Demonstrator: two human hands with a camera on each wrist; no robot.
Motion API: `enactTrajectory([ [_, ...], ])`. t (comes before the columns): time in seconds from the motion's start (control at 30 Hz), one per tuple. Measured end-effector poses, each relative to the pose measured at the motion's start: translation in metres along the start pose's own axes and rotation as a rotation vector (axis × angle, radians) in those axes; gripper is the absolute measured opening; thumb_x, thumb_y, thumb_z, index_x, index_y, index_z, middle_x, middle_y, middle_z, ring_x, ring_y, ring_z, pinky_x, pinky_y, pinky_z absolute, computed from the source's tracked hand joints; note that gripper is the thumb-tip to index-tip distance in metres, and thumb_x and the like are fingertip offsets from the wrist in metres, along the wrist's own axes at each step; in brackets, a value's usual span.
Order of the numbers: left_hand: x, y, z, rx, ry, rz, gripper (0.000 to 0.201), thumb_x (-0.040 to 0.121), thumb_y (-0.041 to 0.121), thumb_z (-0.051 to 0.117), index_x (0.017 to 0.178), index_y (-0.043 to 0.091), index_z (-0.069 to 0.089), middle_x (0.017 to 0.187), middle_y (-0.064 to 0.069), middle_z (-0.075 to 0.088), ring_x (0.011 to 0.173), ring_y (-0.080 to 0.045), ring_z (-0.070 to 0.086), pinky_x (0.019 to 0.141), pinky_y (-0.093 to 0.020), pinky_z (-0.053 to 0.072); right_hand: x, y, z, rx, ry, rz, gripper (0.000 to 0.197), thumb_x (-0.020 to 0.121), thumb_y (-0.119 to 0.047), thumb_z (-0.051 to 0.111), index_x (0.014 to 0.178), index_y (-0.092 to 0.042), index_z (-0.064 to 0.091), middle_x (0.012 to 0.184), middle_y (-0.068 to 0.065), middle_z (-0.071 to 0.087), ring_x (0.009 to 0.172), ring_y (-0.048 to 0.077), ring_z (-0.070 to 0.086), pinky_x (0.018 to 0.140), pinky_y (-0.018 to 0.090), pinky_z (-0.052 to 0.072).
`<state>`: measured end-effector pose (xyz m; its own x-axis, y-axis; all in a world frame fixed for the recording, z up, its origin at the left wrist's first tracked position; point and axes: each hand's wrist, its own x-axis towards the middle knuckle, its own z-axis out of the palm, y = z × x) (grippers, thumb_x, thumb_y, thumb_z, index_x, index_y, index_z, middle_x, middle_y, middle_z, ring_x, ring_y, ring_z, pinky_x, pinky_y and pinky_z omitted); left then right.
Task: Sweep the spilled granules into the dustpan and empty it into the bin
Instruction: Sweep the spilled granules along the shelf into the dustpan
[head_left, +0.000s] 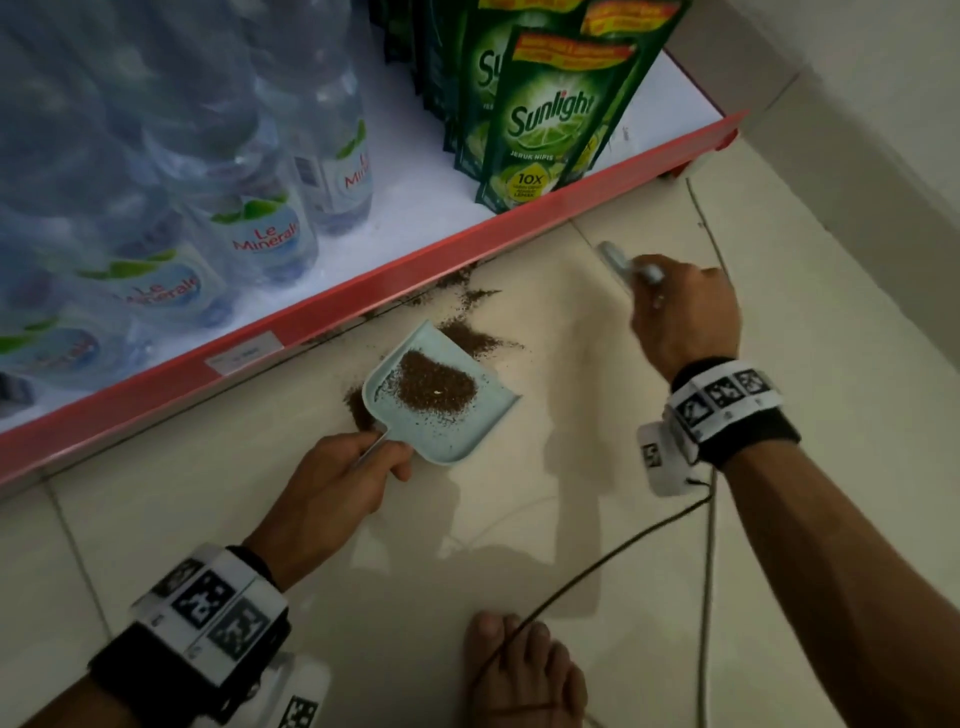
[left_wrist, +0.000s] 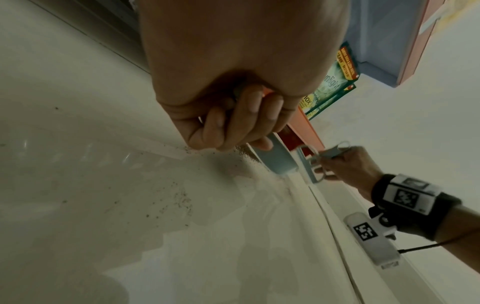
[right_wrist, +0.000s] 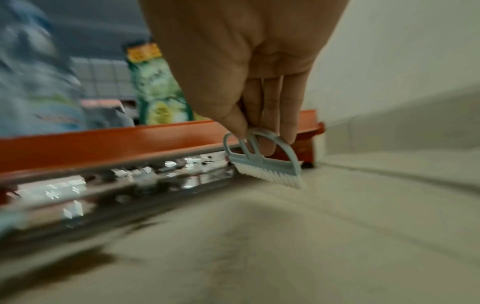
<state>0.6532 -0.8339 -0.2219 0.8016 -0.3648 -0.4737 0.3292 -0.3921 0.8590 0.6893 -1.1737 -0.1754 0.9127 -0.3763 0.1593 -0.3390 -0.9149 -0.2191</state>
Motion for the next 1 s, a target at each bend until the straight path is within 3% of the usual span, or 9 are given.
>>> enactTrajectory([
  [0.13,-0.004,0.001,-0.004,-0.025,0.008,0.019,0.037,0.079,0.05,0.053,0.07,0.016,0.065,0.046,0.008,0.035,0.043,-0.009,0.034,0.041,-0.016,0.029,-0.012,0.017,0.01,-0.131,-0.189,0.192,0.029,0.099,-0.021,0.043,0.107,-0.012,0.068,0.098,0.025,0.068,0.088,0.044,0.061,0.069,0.039,0.044],
  [0.2,-0.007,-0.001,-0.004,-0.025,0.001,0.024,0.035,0.082,0.046,0.053,0.069,0.016,0.064,0.048,0.007,0.035,0.043,-0.01,0.034,0.042,-0.016,0.029,-0.036,-0.006,0.018,-0.076,-0.221,0.116,0.027,0.096,-0.017,0.044,0.106,-0.014,0.069,0.09,0.022,0.07,0.079,0.041,0.063,0.062,0.034,0.039],
  [0.33,-0.012,-0.008,-0.004,-0.032,-0.032,0.034,0.033,0.089,0.039,0.056,0.069,0.014,0.063,0.047,0.007,0.034,0.042,-0.009,0.032,0.04,-0.015,0.028,-0.088,-0.073,0.023,0.147,-0.238,-0.121,0.028,0.091,-0.013,0.052,0.11,-0.021,0.072,0.082,0.011,0.075,0.068,0.034,0.068,0.066,0.038,0.057],
  [0.43,-0.016,-0.015,-0.008,-0.021,-0.054,0.031,0.033,0.097,0.03,0.056,0.07,0.012,0.063,0.047,0.007,0.032,0.042,-0.01,0.031,0.04,-0.016,0.026,-0.087,-0.079,0.011,0.272,-0.118,-0.178,0.024,0.094,-0.013,0.053,0.106,-0.017,0.074,0.079,0.008,0.076,0.06,0.027,0.07,0.062,0.037,0.06],
  [0.57,-0.019,-0.015,-0.015,-0.043,-0.049,0.017,0.034,0.089,0.039,0.059,0.069,0.012,0.063,0.048,0.006,0.032,0.043,-0.011,0.029,0.04,-0.018,0.025,-0.057,-0.028,-0.007,0.093,0.038,0.021,0.021,0.094,-0.018,0.052,0.092,-0.014,0.073,0.069,0.016,0.071,0.059,0.038,0.065,0.053,0.034,0.049],
  [0.7,-0.024,-0.011,-0.018,-0.058,-0.037,0.011,0.048,0.068,0.058,0.053,0.07,0.011,0.062,0.046,0.007,0.03,0.041,-0.01,0.029,0.039,-0.018,0.024,-0.05,0.007,-0.001,-0.129,-0.13,0.371,0.027,0.097,-0.019,0.045,0.102,-0.005,0.068,0.096,0.027,0.066,0.086,0.045,0.062,0.065,0.037,0.041],
  [0.8,-0.026,-0.015,-0.018,-0.058,-0.022,0.0,0.035,0.083,0.044,0.059,0.068,0.012,0.062,0.046,0.007,0.031,0.042,-0.011,0.029,0.039,-0.019,0.024,-0.075,-0.024,0.014,-0.079,-0.256,0.23,0.027,0.095,-0.016,0.045,0.108,-0.007,0.067,0.094,0.025,0.068,0.083,0.043,0.063,0.065,0.035,0.038],
  [0.93,-0.024,-0.024,-0.02,-0.038,-0.01,-0.007,0.032,0.096,0.028,0.056,0.069,0.012,0.063,0.048,0.006,0.031,0.043,-0.011,0.029,0.039,-0.018,0.025,-0.111,-0.095,0.015,0.144,-0.36,-0.046,0.026,0.097,-0.017,0.042,0.08,-0.016,0.062,0.068,0.011,0.065,0.059,0.033,0.058,0.059,0.036,0.05],
  [1.0,-0.024,-0.025,-0.024,-0.044,-0.002,-0.009,0.032,0.096,0.028,0.056,0.069,0.012,0.064,0.048,0.006,0.031,0.042,-0.011,0.029,0.039,-0.018,0.024,-0.097,-0.104,0.009,0.201,-0.31,-0.06,0.029,0.098,-0.017,0.042,0.073,-0.012,0.056,0.061,0.007,0.06,0.053,0.031,0.053,0.055,0.032,0.045],
])
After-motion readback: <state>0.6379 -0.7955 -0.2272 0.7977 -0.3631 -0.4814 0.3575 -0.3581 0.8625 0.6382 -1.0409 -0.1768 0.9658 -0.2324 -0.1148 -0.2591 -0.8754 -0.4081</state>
